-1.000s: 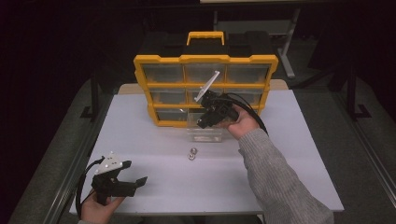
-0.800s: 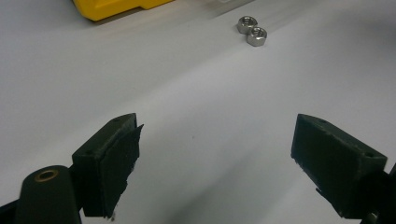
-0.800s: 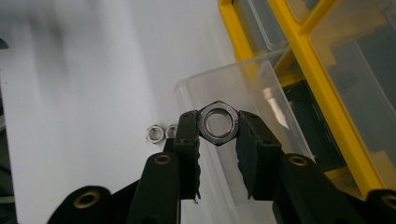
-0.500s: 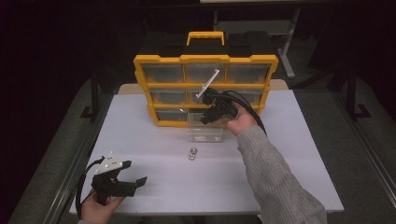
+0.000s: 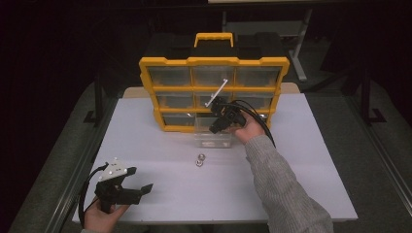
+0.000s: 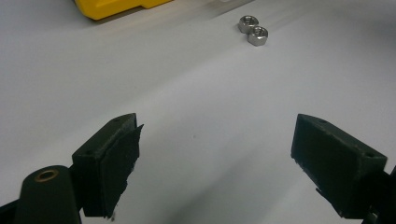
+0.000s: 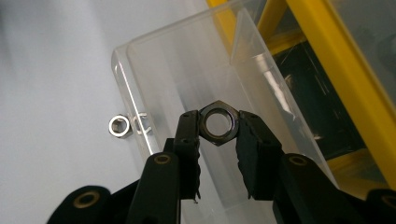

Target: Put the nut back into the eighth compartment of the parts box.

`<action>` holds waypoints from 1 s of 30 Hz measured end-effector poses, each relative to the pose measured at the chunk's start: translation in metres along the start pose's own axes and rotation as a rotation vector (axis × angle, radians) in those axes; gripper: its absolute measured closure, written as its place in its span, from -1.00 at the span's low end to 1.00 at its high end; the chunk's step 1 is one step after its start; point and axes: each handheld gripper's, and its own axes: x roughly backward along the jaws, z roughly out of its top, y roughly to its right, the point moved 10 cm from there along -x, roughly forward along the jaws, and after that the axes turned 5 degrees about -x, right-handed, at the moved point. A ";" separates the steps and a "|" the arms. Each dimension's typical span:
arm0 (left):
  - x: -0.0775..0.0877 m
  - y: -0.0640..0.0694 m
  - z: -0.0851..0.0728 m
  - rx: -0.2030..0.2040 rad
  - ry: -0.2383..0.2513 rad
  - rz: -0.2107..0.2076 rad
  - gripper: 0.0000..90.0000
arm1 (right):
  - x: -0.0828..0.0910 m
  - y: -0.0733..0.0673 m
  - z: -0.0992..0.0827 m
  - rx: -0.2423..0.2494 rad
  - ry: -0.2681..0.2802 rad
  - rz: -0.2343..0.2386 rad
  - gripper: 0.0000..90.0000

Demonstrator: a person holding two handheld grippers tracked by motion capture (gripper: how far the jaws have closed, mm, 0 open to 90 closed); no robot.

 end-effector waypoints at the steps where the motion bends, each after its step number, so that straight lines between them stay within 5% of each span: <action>1: 0.000 0.000 0.000 0.000 0.000 0.000 -0.67 | -0.001 0.000 0.000 0.001 -0.002 0.000 0.53; 13: -0.001 0.000 0.000 0.002 -0.003 0.001 -0.67 | 0.013 0.001 0.003 -0.031 0.058 0.014 0.37; 30: 0.000 0.001 -0.001 -0.007 -0.013 0.003 -0.67 | 0.042 -0.031 -0.001 0.024 0.091 0.050 0.22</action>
